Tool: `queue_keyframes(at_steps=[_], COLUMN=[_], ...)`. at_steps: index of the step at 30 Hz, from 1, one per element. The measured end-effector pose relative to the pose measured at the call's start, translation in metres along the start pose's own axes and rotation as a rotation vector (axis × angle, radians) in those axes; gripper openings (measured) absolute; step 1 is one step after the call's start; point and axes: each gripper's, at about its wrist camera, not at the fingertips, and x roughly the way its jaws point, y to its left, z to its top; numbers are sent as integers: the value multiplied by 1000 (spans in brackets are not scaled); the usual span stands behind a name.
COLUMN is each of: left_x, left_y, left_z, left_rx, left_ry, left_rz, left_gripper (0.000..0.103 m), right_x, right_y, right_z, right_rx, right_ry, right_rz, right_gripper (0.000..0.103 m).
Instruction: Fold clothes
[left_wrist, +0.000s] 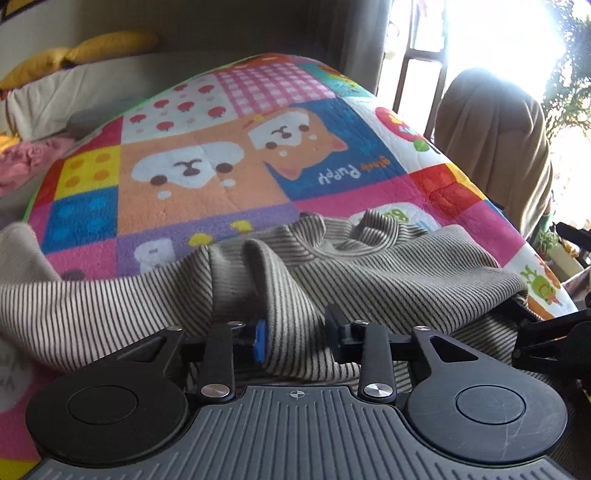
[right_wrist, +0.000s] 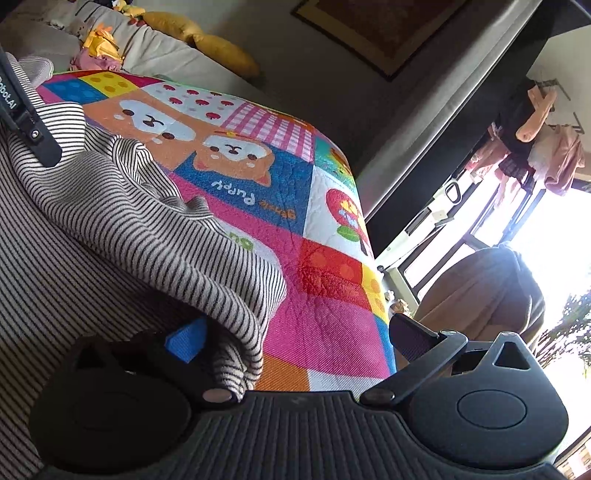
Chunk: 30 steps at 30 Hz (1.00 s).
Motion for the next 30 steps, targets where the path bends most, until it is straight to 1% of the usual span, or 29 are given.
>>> queue_keyframes(at_steps=[4, 5, 7, 8, 11, 14, 15, 16, 17, 18, 19, 21, 22, 23, 24, 26, 27, 28, 29, 30], left_x=[-10, -12, -10, -6, 10, -1, -5, -12, -20, -24, -27, -21, -15, -9, -3, 4, 7, 9, 9, 8], left_y=[-3, -4, -4, -2, 7, 28, 35, 41, 46, 48, 49, 48, 46, 44, 39, 29, 24, 18, 12, 8], left_z=[25, 29, 32, 29, 15, 11, 10, 10, 11, 11, 10, 7, 4, 2, -2, -6, -8, -8, -7, -4], left_rx=[95, 124, 173, 186, 199, 84, 45, -4, -54, -86, -117, -174, -191, -192, -177, -124, -91, -52, -12, 19], left_ry=[-124, -153, -178, -167, -81, -67, -63, -63, -63, -50, -37, 33, 62, 80, 86, 71, 58, 48, 38, 17], left_rz=[54, 73, 130, 149, 166, 131, 119, 65, 8, -46, -100, -163, -175, -167, -134, -88, -65, -46, -37, -28], left_gripper=[22, 22, 21, 21, 21, 23, 28, 41, 48, 58, 63, 67, 67, 67, 67, 63, 58, 43, 32, 19], right_x=[-4, -3, 4, 8, -3, -14, -17, -21, -25, -28, -26, -19, -15, -14, -13, -16, -17, -18, -19, -20], right_y=[-10, -11, -8, -7, -9, -12, -13, -13, -14, -15, -14, -10, -8, -7, -6, -1, 1, 2, 3, 4], right_z=[10, 11, 9, 8, 9, 9, 9, 9, 9, 9, 8, 6, 6, 6, 6, 6, 6, 5, 5, 4], right_rx=[30, 42, 29, 23, 15, 6, 4, 1, -2, -5, -30, -59, -57, -47, -35, -30, -38, -44, -50, -56], right_ry=[-61, -62, -29, -12, -15, -19, -20, -21, -22, -23, -20, -2, 10, 17, 17, 9, 4, 3, 2, 1], right_rz=[-76, -89, -76, -69, 12, 94, 121, 149, 176, 202, 174, 129, 121, 124, 134, 147, 149, 151, 153, 154], right_gripper=[103, 103, 103, 103, 103, 103, 103, 103, 103, 103, 103, 103, 103, 103, 103, 103, 103, 103, 103, 103])
